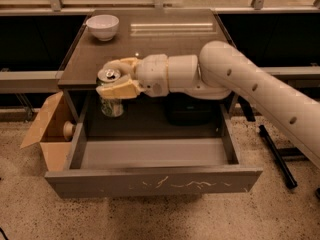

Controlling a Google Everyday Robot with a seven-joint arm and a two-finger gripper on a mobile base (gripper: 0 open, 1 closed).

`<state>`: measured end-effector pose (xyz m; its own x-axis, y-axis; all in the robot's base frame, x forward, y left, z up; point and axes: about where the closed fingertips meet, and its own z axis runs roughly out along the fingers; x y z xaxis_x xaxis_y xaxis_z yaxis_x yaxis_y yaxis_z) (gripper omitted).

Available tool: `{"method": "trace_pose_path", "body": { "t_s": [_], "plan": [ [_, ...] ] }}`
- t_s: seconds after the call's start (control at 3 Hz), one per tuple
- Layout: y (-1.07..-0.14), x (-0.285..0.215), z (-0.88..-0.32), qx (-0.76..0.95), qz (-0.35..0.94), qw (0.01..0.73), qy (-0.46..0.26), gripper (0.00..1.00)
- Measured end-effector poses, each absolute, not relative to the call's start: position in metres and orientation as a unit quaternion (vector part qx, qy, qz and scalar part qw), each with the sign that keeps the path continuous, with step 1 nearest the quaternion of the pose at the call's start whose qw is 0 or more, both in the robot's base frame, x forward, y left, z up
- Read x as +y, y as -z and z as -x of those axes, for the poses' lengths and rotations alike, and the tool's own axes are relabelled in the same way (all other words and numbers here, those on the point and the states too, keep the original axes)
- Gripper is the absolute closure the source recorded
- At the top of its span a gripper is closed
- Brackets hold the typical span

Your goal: Place green can into top drawer

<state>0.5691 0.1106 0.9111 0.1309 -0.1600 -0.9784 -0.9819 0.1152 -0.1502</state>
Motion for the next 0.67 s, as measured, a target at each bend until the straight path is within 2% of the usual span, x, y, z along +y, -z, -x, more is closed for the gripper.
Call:
{"method": "trace_pose_path", "body": {
  "t_s": [0.33,0.67],
  "plan": [
    [-0.8689,0.1056,-0.5431,0.554,0.512,0.517,-0.405,1.00],
    [-0.8687,0.1056,-0.5431,0.555,0.512,0.516,-0.405,1.00]
  ]
}}
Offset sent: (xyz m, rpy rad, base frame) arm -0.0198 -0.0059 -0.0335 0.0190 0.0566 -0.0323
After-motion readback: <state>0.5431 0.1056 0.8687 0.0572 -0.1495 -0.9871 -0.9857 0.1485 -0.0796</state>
